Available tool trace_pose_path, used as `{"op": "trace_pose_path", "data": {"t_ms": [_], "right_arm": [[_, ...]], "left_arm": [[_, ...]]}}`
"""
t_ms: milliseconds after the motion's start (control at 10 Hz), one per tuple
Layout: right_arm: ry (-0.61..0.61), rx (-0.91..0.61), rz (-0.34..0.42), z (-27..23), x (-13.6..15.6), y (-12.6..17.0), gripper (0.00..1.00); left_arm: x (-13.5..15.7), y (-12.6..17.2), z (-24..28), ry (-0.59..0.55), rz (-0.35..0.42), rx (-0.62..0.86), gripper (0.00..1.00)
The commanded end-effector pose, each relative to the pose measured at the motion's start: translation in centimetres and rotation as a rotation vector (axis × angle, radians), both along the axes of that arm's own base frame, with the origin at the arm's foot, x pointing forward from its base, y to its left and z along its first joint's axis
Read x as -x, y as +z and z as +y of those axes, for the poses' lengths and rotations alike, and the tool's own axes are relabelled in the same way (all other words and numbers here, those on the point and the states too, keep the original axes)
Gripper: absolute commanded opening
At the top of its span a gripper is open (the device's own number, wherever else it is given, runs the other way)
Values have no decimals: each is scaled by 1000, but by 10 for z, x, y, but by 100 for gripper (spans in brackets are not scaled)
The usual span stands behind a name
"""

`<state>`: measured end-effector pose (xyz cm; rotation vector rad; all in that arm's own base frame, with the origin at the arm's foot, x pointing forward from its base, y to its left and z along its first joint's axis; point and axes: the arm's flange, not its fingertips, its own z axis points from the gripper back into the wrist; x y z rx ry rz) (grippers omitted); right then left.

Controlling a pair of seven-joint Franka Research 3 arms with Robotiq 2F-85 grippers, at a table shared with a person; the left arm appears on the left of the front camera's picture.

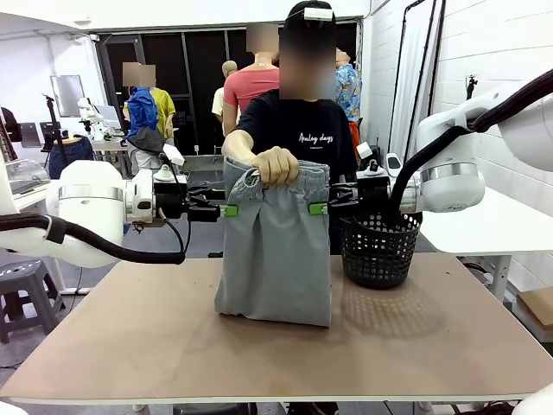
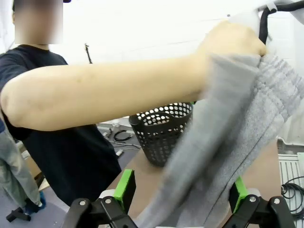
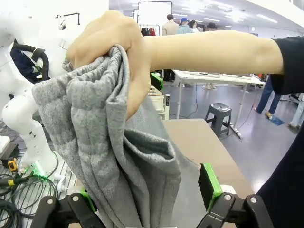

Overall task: Fold the training pants.
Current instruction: Release the ends of the Training pants and then grab the overlapped ends.

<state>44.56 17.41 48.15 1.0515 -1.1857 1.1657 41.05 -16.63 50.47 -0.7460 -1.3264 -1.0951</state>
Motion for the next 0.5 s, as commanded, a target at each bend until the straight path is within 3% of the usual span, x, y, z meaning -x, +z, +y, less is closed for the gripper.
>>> {"op": "trace_pose_path", "data": {"t_ms": [0,400], "right_arm": [[7,-17,2,0,-2,-5,100],[68,-24,21,-2,-1,-5,100]], "left_arm": [[12,-8,4,54,-54,22,100],[9,-12,-2,-80,-17,18,100]]}}
